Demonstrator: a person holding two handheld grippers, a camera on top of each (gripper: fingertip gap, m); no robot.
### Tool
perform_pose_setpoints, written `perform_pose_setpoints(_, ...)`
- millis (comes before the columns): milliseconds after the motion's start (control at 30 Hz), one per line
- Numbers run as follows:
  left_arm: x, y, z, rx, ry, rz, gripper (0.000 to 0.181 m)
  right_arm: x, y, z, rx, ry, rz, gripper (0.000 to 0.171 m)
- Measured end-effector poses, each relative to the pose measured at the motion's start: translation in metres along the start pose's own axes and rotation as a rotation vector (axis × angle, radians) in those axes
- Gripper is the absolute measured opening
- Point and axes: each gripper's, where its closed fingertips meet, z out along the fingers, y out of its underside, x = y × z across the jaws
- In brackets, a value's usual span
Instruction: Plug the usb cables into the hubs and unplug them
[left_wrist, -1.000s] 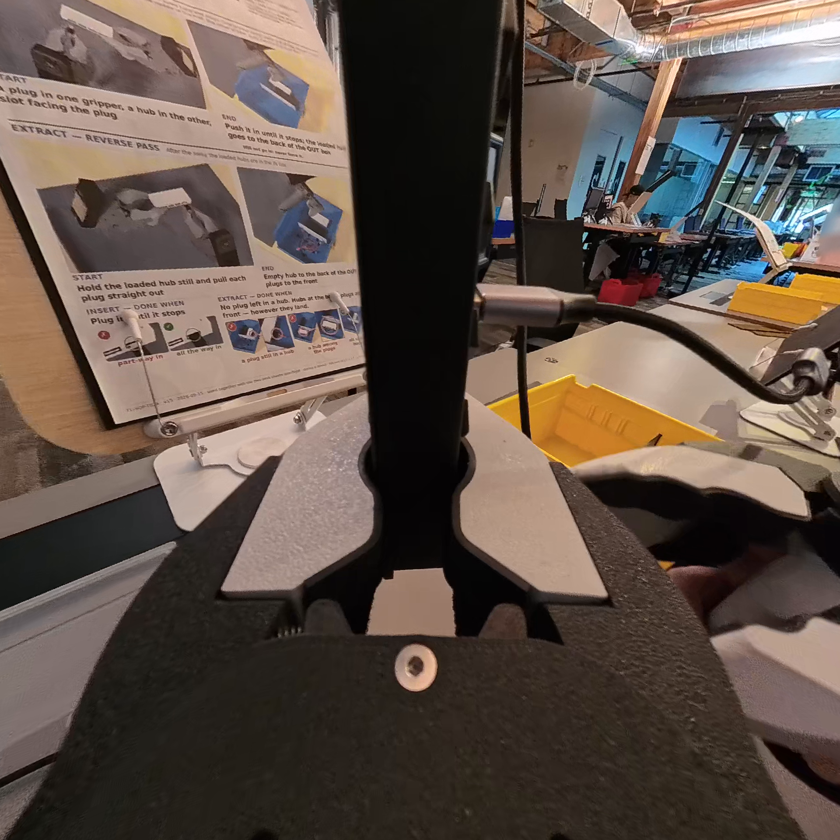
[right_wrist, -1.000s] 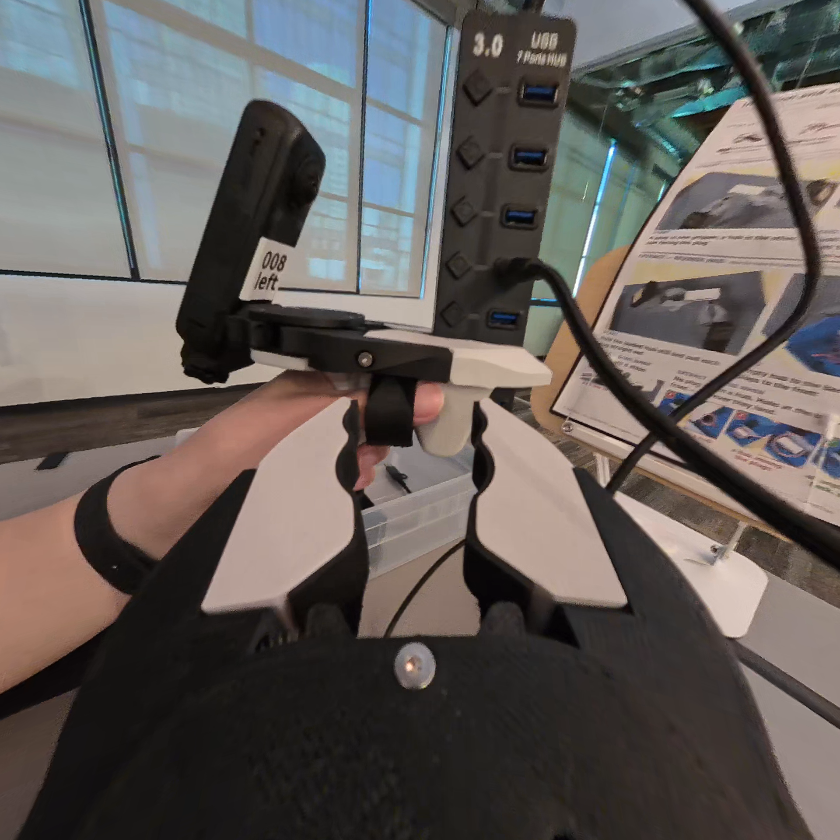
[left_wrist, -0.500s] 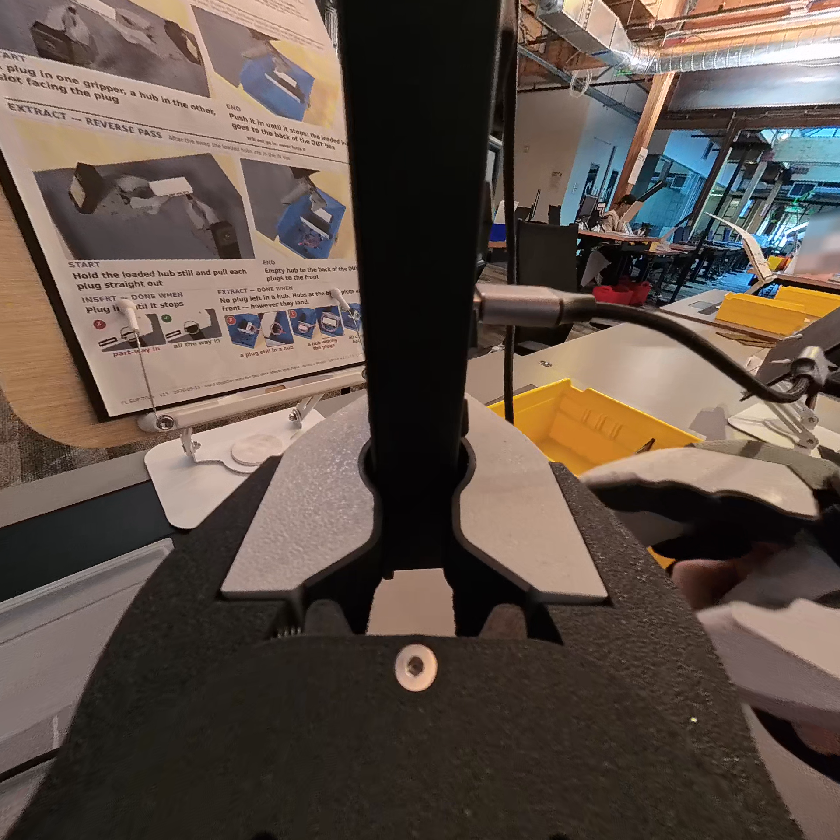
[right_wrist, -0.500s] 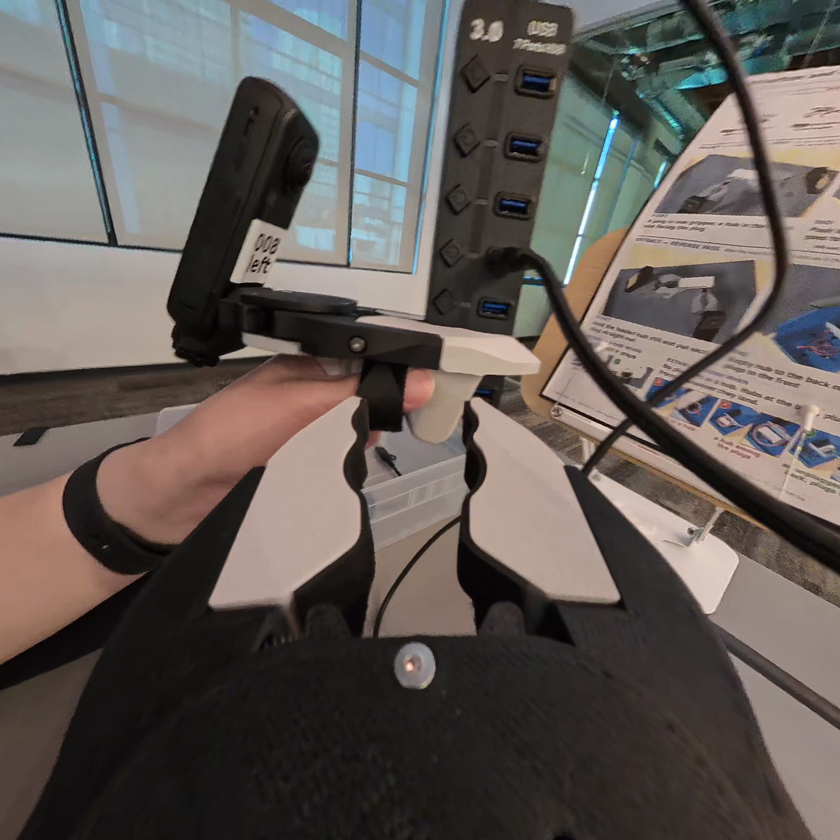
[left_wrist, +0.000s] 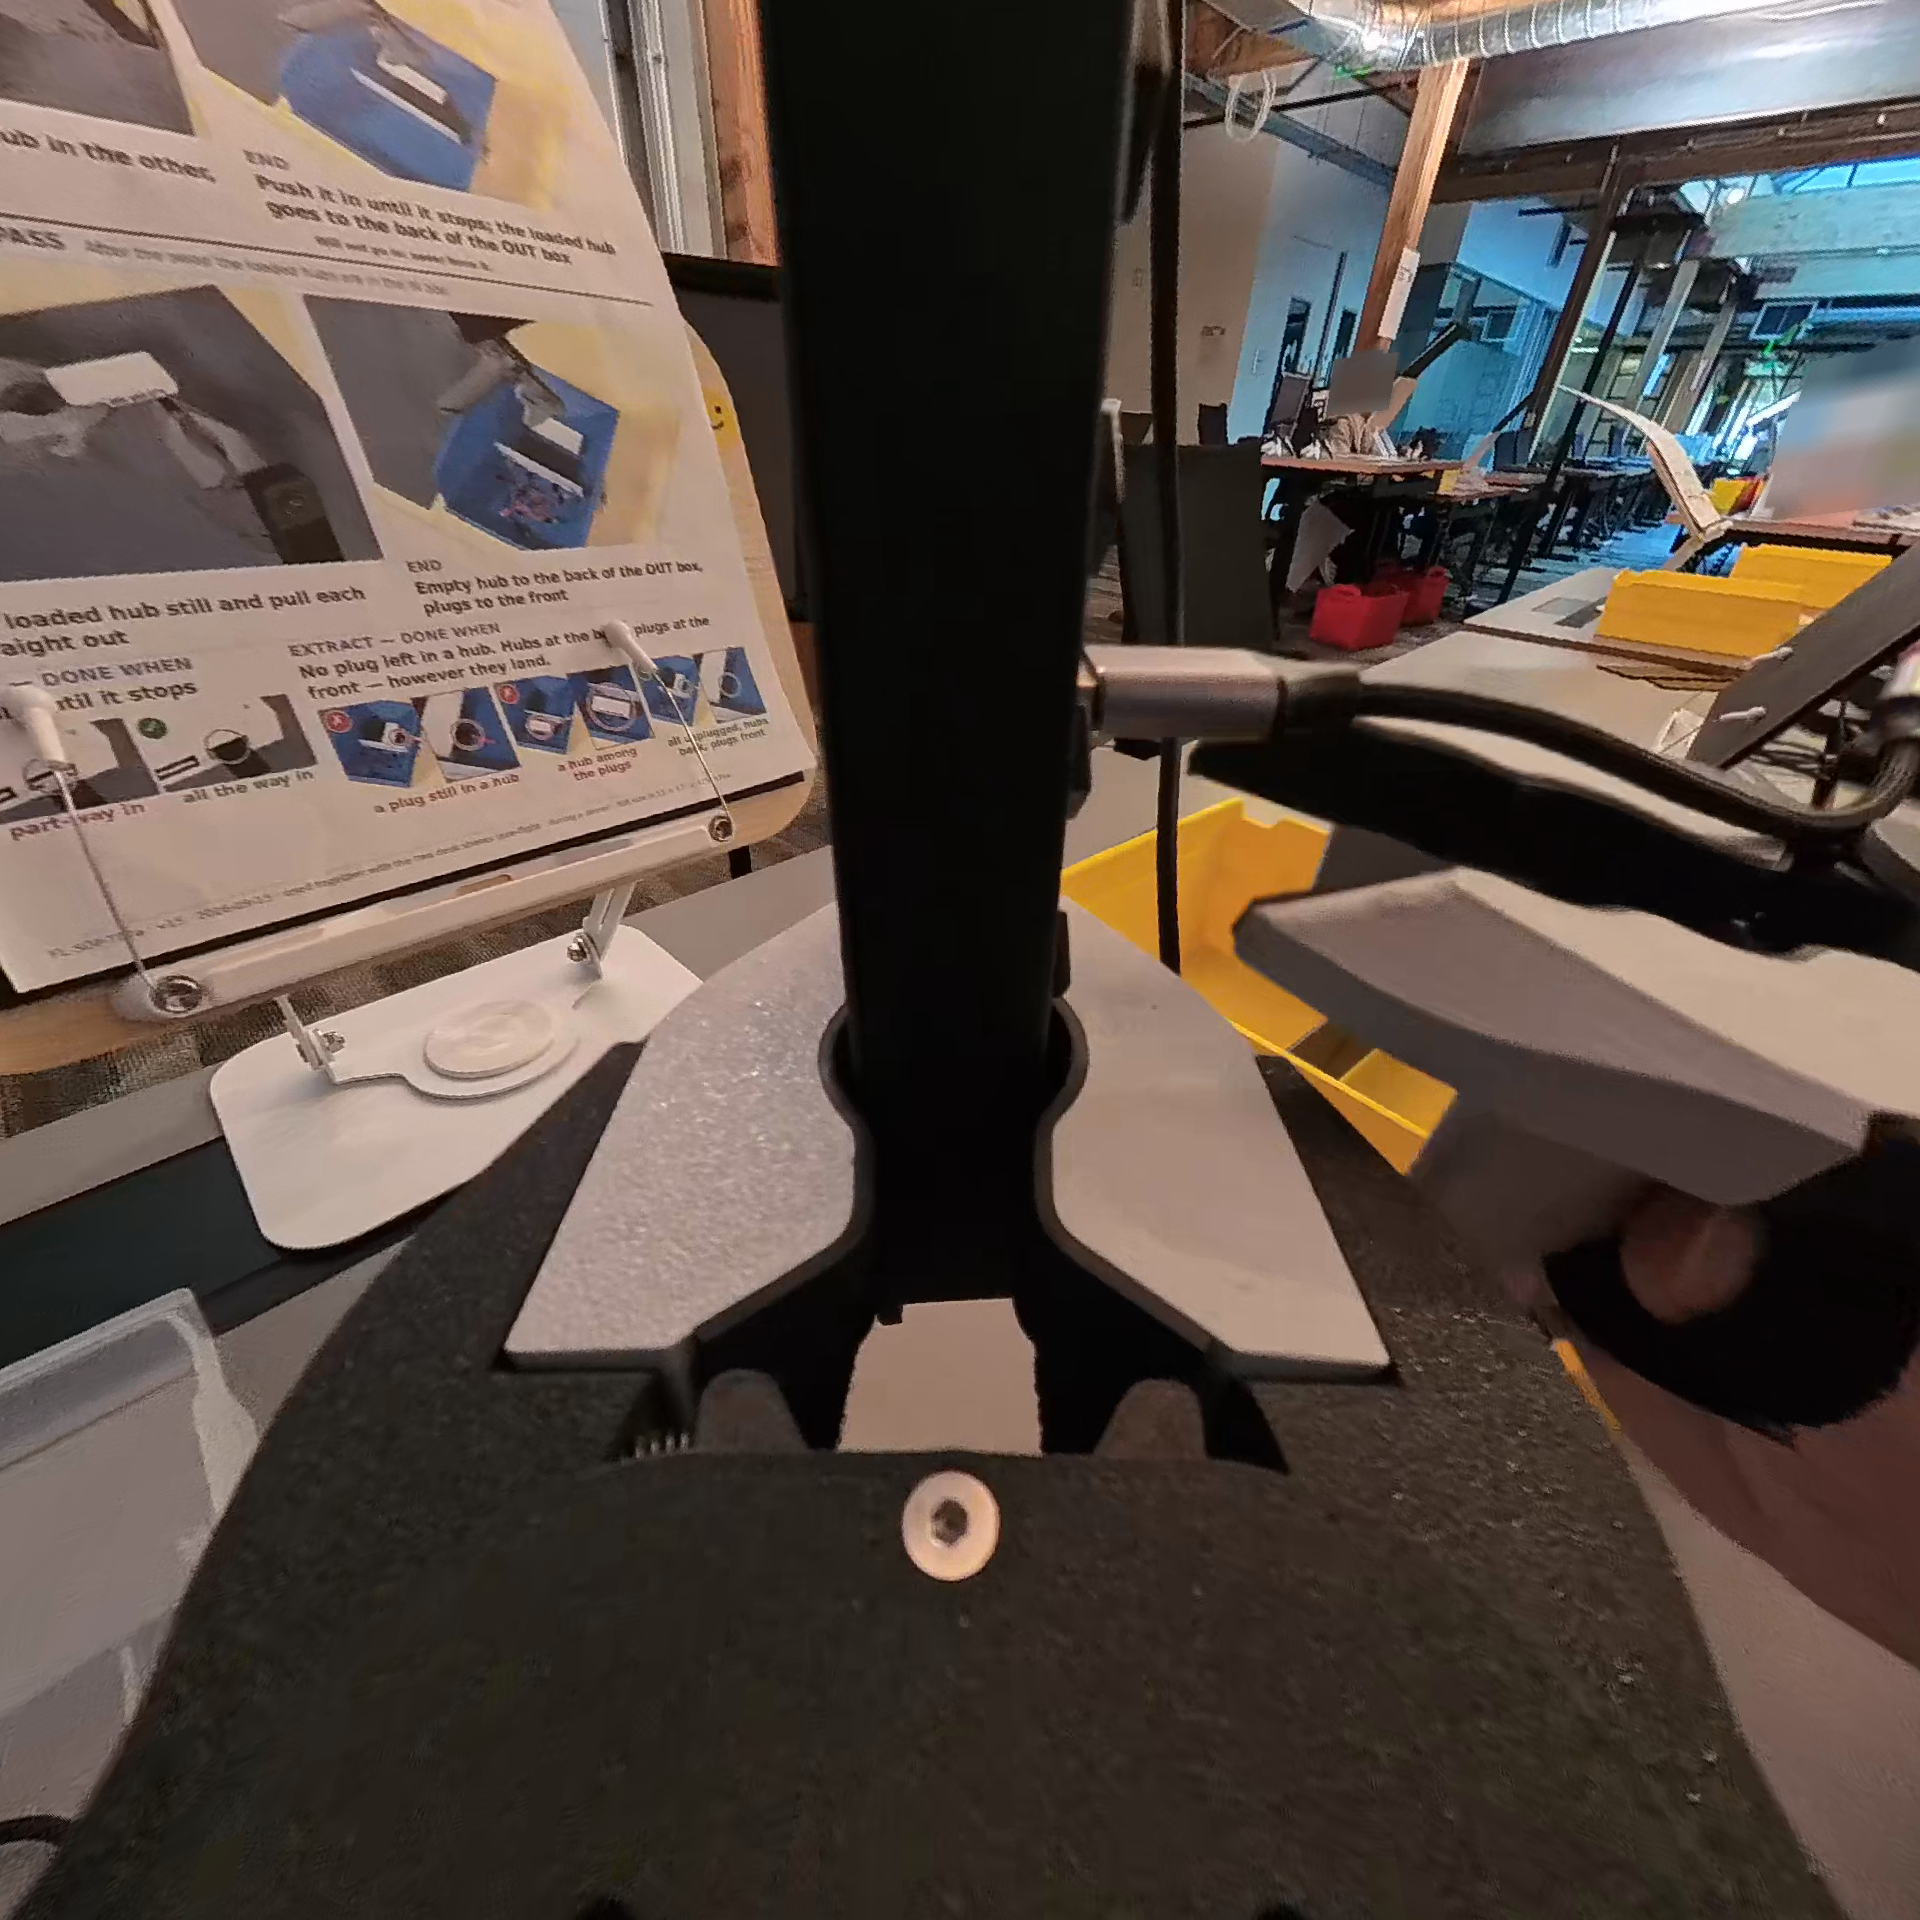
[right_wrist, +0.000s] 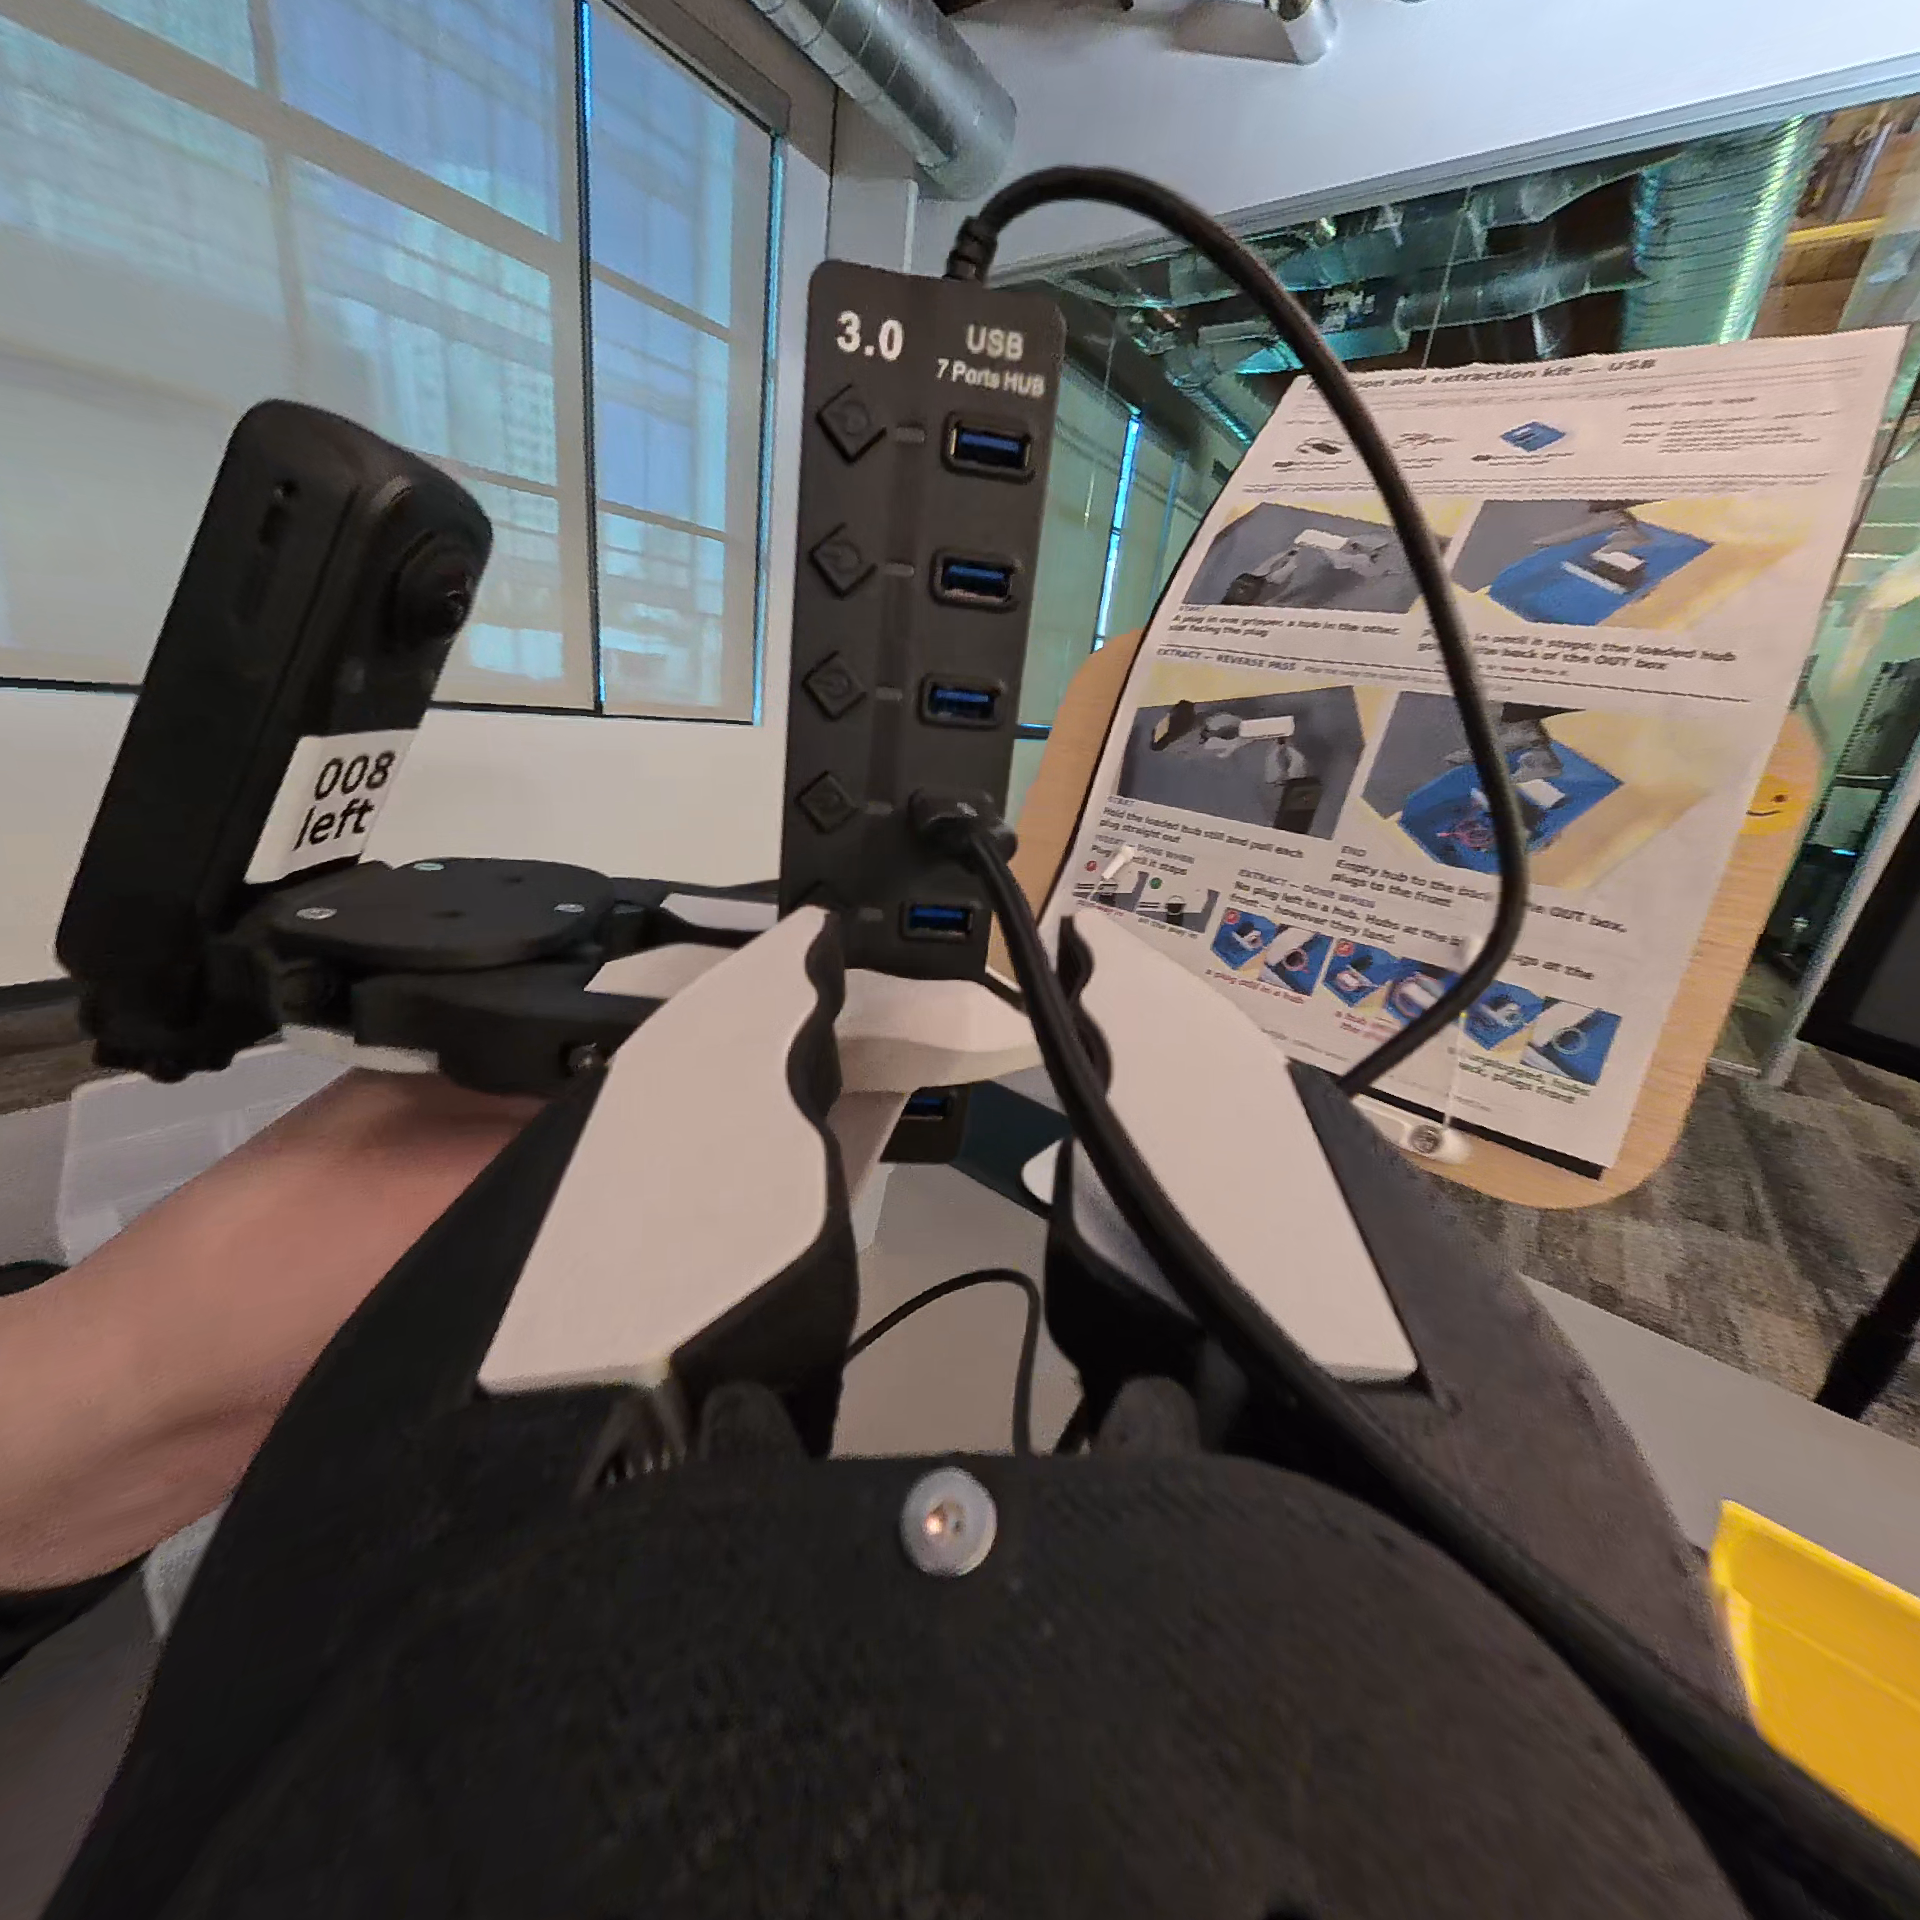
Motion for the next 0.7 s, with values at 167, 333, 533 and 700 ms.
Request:
perform_pose_setpoints(167,0.004,0.004,0.003,-0.006,0.01,0.002,0.026,0.007,-0.004,-0.002,0.011,0.016,-0.017,0.036)
perform_pose_setpoints(333,0.009,0.008,0.005,-0.01,0.025,0.008,0.026,0.006,-0.005,-0.002,0.008,0.001,-0.023,0.033)
perform_pose_setpoints(533,0.011,0.007,0.006,0.001,0.037,0.019,0.026,0.004,-0.006,-0.001,0.002,-0.019,-0.022,0.029)
perform_pose_setpoints(700,0.014,0.007,0.006,0.006,0.045,0.017,0.026,0.005,-0.008,-0.002,0.028,-0.018,-0.021,0.029)
